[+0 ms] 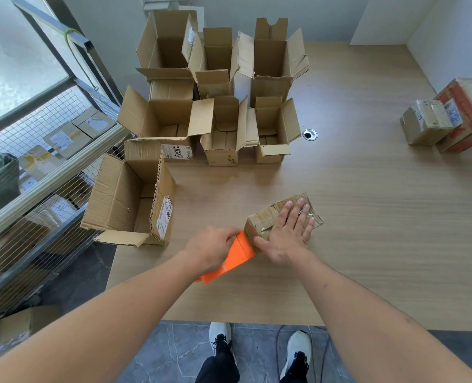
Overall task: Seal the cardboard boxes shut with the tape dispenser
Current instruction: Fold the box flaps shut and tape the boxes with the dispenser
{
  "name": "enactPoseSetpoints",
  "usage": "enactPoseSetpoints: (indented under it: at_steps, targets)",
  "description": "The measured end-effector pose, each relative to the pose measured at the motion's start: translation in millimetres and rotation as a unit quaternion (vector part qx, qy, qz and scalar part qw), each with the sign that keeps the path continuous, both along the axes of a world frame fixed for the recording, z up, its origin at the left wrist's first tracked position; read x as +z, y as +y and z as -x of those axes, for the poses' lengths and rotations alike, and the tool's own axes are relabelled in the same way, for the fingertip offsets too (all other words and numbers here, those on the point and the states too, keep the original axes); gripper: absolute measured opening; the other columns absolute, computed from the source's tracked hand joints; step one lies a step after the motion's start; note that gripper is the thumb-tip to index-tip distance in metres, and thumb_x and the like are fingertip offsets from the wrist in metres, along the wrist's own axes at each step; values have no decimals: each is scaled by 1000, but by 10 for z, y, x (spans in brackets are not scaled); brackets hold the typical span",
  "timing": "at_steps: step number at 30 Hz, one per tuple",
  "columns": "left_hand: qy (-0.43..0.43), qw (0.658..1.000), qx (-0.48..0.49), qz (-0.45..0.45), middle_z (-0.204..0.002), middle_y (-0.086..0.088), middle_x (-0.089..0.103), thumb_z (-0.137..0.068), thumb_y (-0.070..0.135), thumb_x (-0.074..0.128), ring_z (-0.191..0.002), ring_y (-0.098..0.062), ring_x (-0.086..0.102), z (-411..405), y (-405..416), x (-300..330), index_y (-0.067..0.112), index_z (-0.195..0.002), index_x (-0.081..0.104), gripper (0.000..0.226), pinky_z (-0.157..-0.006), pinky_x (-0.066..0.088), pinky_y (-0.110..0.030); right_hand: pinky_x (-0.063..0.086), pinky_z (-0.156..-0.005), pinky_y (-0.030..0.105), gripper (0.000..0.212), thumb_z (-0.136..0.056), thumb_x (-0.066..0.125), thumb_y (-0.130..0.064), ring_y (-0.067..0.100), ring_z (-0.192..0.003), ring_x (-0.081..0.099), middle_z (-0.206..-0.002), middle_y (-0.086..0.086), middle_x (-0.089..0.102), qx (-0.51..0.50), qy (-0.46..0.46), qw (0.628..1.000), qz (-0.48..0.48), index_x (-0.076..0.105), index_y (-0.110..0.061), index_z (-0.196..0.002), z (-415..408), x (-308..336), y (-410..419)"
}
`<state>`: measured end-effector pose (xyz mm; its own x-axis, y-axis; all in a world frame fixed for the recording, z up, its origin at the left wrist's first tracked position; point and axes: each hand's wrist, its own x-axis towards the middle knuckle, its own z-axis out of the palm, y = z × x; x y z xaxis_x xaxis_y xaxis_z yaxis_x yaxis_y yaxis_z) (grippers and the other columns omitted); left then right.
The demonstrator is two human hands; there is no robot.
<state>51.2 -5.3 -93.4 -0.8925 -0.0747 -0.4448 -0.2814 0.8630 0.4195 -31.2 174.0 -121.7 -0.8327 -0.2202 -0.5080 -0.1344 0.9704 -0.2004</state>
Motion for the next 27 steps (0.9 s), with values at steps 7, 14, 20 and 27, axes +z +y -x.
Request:
enactPoseSetpoints:
  at_steps: [7, 14, 20, 27]
  targets:
    - [-1, 1000, 11, -16, -141, 7, 60, -107, 40, 40, -126, -22, 55, -182, -205, 28, 45, -145, 49, 39, -95, 43, -30, -28, -113, 59, 141, -75, 44, -91, 40, -135, -51, -148, 26, -51, 5, -37, 999, -10, -41, -2, -144, 34, 52, 0]
    - [-19, 998, -51, 25, -132, 3, 65, -104, 55, 40, -118, -25, 58, -201, -285, 153, 54, -143, 46, 40, -87, 49, -36, -26, -115, 59, 138, -76, 42, -90, 37, -135, -52, -148, 23, -51, -5, -41, 999, -5, -38, -3, -148, 30, 69, -9]
    - [-37, 996, -46, 65, -132, 6, 63, -95, 61, 50, -122, -23, 57, -122, -131, 186, 53, -142, 47, 48, -90, 49, -34, -23, -116, 59, 138, -77, 42, -90, 38, -138, -49, -150, 24, -49, -5, -29, 1000, -12, -38, -3, -148, 13, 42, -17]
    - [-33, 999, 2, 14, -128, 1, 67, -95, 50, 57, -119, -24, 59, 66, 127, 123, 43, -134, 60, 39, -92, 50, -33, -23, -117, 59, 136, -79, 46, -85, 40, -138, -47, -149, 26, -49, -1, -17, 1000, -22, -36, -2, -149, 13, 7, -22]
